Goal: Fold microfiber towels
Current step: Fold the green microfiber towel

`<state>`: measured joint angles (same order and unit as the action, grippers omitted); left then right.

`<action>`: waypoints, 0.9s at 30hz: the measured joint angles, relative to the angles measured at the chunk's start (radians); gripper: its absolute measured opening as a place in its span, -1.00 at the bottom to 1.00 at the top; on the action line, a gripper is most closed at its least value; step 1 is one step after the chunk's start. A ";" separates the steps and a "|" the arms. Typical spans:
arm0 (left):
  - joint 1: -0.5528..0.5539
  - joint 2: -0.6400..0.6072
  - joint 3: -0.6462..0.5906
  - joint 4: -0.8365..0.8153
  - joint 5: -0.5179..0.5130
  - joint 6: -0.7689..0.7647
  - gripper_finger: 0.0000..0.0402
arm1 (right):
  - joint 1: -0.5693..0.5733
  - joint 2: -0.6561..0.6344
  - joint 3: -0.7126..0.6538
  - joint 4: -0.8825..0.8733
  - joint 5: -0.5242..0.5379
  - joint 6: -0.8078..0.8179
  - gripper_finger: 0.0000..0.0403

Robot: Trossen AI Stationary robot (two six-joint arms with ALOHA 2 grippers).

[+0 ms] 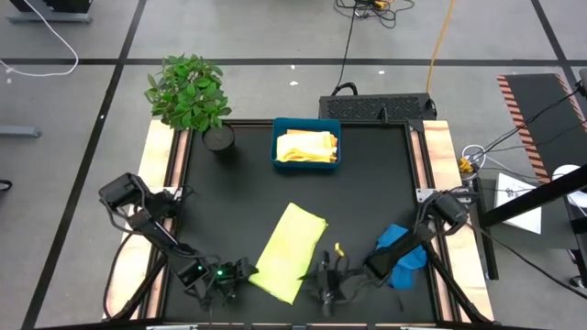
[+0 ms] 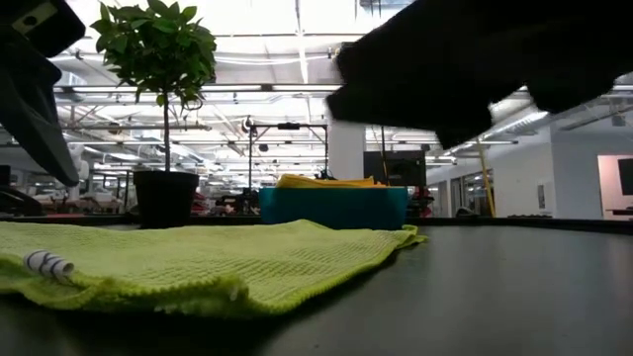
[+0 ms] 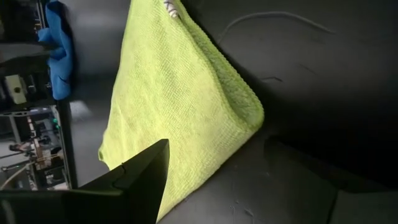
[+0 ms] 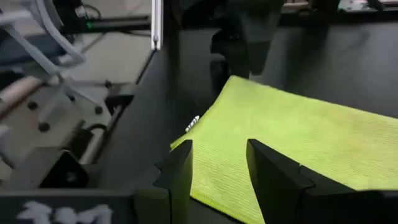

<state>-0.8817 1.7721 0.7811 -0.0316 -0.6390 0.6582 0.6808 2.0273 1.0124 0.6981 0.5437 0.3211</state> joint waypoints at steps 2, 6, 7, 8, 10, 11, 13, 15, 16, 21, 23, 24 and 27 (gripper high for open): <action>0.005 0.000 0.000 0.006 0.007 -0.005 0.35 | -0.006 0.033 0.031 -0.015 0.000 -0.016 -0.30; 0.007 0.002 -0.001 0.037 0.007 0.004 0.35 | -0.010 0.073 0.056 -0.016 -0.076 -0.037 -0.30; 0.008 0.003 -0.001 0.051 0.009 0.008 0.35 | -0.010 0.081 0.062 -0.015 -0.111 -0.060 -0.30; 0.008 0.003 -0.002 0.061 0.016 0.014 0.35 | -0.009 0.088 0.068 -0.014 -0.139 -0.077 -0.30; 0.013 0.003 -0.002 0.066 0.032 0.018 0.33 | -0.004 0.103 0.084 -0.016 -0.156 -0.100 -0.30; 0.015 0.003 -0.001 0.064 0.039 0.016 0.30 | -0.004 0.110 0.093 -0.019 -0.160 -0.106 -0.29; 0.020 0.003 -0.001 0.062 0.045 0.007 0.22 | -0.004 0.124 0.112 -0.019 -0.181 -0.110 -0.27; 0.026 0.003 -0.002 0.061 0.062 0.002 0.11 | -0.006 0.144 0.135 -0.021 -0.183 -0.119 -0.23; 0.031 0.003 -0.001 0.060 0.078 0.002 0.05 | -0.006 0.155 0.146 -0.023 -0.182 -0.131 -0.20; 0.037 0.003 -0.001 0.059 0.116 -0.013 -0.24 | -0.011 0.208 0.218 -0.067 -0.182 -0.177 -0.06; 0.037 0.003 -0.001 0.061 0.124 -0.013 -0.35 | -0.015 0.221 0.243 -0.113 -0.177 -0.176 -0.02; 0.037 0.003 -0.001 0.062 0.126 -0.013 -0.41 | -0.020 0.230 0.256 -0.128 -0.174 -0.173 -0.01; 0.039 0.004 -0.001 0.068 0.131 -0.040 -0.58 | -0.028 0.234 0.279 -0.183 -0.155 -0.154 -0.01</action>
<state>-0.8426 1.7766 0.7796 0.0363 -0.5081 0.6181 0.6533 2.2616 1.2918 0.5147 0.3884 0.1667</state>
